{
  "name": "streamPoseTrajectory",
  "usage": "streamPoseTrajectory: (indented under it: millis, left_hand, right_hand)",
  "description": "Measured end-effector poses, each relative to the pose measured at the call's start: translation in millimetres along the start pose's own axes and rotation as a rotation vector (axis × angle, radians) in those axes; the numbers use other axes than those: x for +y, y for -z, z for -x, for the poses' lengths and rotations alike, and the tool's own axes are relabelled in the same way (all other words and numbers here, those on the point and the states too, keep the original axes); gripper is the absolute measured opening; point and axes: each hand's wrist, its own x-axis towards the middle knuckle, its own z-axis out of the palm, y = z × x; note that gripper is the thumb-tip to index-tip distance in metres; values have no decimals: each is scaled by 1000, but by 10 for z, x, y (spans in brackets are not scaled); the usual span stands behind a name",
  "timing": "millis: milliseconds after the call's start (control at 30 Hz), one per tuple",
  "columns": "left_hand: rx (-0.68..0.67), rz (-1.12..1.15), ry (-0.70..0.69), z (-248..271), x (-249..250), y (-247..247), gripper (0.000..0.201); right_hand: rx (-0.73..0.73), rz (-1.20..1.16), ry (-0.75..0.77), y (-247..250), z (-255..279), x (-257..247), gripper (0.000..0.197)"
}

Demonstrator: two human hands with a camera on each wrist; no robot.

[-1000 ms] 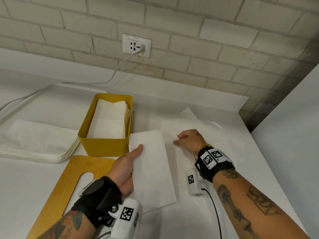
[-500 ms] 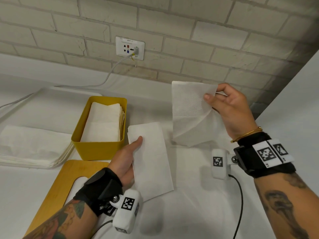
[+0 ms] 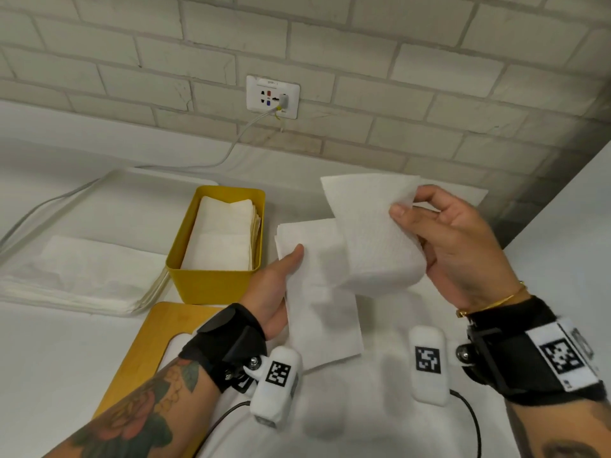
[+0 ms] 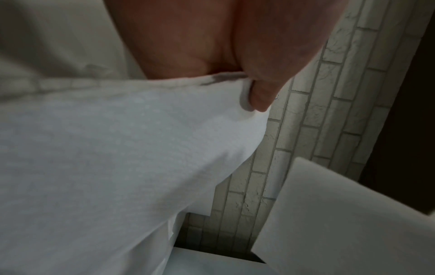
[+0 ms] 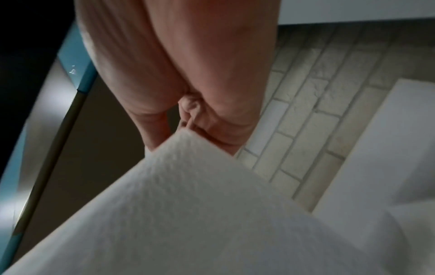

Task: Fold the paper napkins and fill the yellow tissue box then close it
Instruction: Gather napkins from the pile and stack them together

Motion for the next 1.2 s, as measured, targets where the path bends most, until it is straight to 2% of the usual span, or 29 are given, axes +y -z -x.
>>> streamPoseTrajectory:
  millis: [100,167,233,300,467,533,667,800,900,967,1033,1200]
  left_hand:
    - [-56,-34,-6,25,-8,-63,39]
    - [-71,-64,-28,36,-24,-92,41]
    - [-108,-64,-21,36,-49,-89,54]
    - [-132,-30,4,25,-62,-71,66]
    - [-121,-1,9,15,-77,-43,78]
    - [-113,-17,2,14,-93,-31,75]
    - [-87,-67,3,30,-106,-31,53]
    - [-56,-80,17,20,-134,-38,46]
    - [-27,-55,32,5,-139,-49,46]
    - [0,-41,36,-15,-127,-32,47]
    - [33,-29,23,-41,-106,-8,47]
    - [116,-17,-40,-76,-60,45,36]
  right_hand:
    - [52,154,-74,-125,-27,333,19]
    - [97,225,-113,-181,-37,520,13]
    - [145,302,-136,-197,-49,667,4]
    - [167,389,-140,-193,-62,774,4]
    - [179,420,-164,-226,-72,893,5]
    - [191,429,-171,-236,-72,933,7]
    - [208,414,-195,-241,-48,982,14]
    - [204,366,-232,-243,15,982,19]
    - [186,275,-277,-252,155,1024,41]
    - [151,296,-315,-232,291,1110,55]
    - [98,352,-380,-169,444,1193,61]
    - [-127,442,-581,156,723,1179,56]
